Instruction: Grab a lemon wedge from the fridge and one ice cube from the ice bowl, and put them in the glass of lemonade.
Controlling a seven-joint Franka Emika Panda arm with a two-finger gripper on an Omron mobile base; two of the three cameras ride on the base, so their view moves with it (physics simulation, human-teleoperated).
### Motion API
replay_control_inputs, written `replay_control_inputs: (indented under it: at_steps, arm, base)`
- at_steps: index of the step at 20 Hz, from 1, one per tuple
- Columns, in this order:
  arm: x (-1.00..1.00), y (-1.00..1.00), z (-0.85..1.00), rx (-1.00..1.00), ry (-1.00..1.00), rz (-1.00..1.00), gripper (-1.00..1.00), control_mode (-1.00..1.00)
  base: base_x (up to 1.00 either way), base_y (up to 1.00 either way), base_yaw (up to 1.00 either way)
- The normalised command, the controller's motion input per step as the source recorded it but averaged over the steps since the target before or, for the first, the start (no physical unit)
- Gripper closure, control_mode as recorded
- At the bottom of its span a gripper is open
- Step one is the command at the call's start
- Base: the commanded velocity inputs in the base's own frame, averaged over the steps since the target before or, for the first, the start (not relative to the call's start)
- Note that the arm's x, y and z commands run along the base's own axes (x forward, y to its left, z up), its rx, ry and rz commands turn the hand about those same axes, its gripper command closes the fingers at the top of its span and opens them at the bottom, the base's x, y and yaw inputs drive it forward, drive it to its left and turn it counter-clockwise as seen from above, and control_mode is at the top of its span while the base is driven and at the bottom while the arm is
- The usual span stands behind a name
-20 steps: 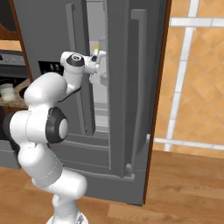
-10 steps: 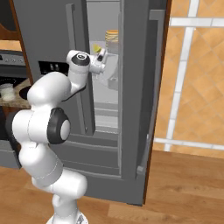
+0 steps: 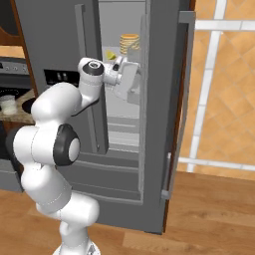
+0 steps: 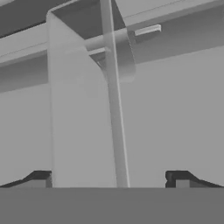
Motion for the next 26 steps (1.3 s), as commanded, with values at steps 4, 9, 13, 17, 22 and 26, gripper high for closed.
replay_control_inputs:
  at_steps: [4,9,13,17,22,26]
  arm:
    - [0.0,-0.88,-0.04,0.0,0.01,-0.04,-1.0,-1.0]
    - [-0.13,-0.4,-0.07,0.05,-0.01,-0.01,-1.0,-1.0]
    - [-0.59,0.39,-0.01,0.05,-0.17,0.0,-1.0,-1.0]
    - [-0.43,0.98,0.16,0.04,-0.31,-0.07,-1.0,-1.0]
    - [-0.65,0.57,-0.14,0.52,-0.32,-0.08,-1.0,-1.0]
    - [-0.82,0.12,-0.01,0.97,-0.24,0.01,-1.0,-1.0]
  base:
    - [0.0,0.0,0.0]
    - [0.0,0.0,0.0]
    - [0.0,0.0,0.0]
    - [0.0,0.0,0.0]
    - [0.0,0.0,0.0]
    - [0.0,0.0,0.0]
